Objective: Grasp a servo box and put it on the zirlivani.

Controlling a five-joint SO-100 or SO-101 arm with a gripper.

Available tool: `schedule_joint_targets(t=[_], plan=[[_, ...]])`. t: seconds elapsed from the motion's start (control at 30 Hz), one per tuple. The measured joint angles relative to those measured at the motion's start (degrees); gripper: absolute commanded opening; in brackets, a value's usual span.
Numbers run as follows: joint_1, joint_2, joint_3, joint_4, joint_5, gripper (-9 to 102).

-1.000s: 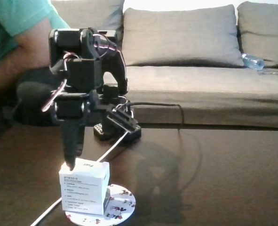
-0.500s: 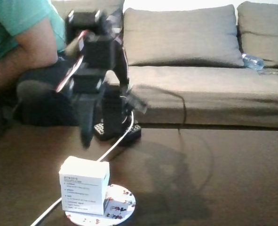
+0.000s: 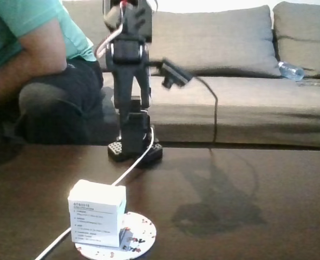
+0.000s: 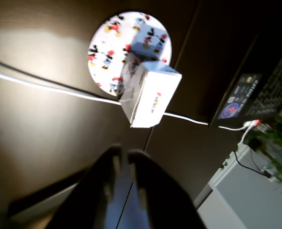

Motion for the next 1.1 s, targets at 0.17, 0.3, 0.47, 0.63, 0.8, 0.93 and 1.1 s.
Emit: schedule_joint_targets(t=[0.17, 0.3, 0.47, 0.63, 0.8, 0.93, 1.1], plan=[[-3.52, 13.45, 25.22, -15.29, 0.79, 0], [-6.5, 25.84, 44.12, -26.19, 2.64, 0], [-9.05, 42.19, 62.58, -31.11, 2.64, 0], [-9.58, 57.04, 75.15, -30.67, 2.11, 0], [-7.12, 68.2, 83.41, -24.52, -0.79, 0], [-2.29, 77.61, 84.99, -16.7, -1.14, 0], [-0.88, 84.29, 86.04, -13.1, -0.97, 0]])
